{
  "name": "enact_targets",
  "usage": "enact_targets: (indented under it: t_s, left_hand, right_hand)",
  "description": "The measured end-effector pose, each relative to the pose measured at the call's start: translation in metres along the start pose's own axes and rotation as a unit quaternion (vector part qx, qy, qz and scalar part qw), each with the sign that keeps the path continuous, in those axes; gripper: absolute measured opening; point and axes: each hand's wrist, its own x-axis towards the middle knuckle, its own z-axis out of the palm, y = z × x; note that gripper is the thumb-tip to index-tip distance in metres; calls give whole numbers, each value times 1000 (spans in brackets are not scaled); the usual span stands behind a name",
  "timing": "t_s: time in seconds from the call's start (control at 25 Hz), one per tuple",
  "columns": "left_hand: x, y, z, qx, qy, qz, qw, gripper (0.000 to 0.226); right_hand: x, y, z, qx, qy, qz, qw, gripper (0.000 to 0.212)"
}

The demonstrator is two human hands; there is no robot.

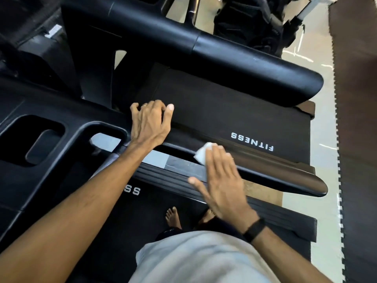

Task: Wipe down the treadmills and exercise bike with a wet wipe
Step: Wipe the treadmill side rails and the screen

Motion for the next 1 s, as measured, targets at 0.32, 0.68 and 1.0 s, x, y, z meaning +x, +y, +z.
enact_targets:
  t_s: [0.32, 0.68, 1.0]
  left_hand:
    - [1, 1, 0, 2, 9, -12, 1000, 54]
    - [0, 2, 2, -4, 3, -41, 999, 55]
    - [7, 2, 0, 34, -69, -11, 997, 62]
  right_hand:
    - [93, 10, -15, 82, -105, 121, 984, 113]
    - [21, 66, -19, 48, -111, 16, 993, 110]
    - [87, 35, -34, 155, -182, 34, 970, 99]
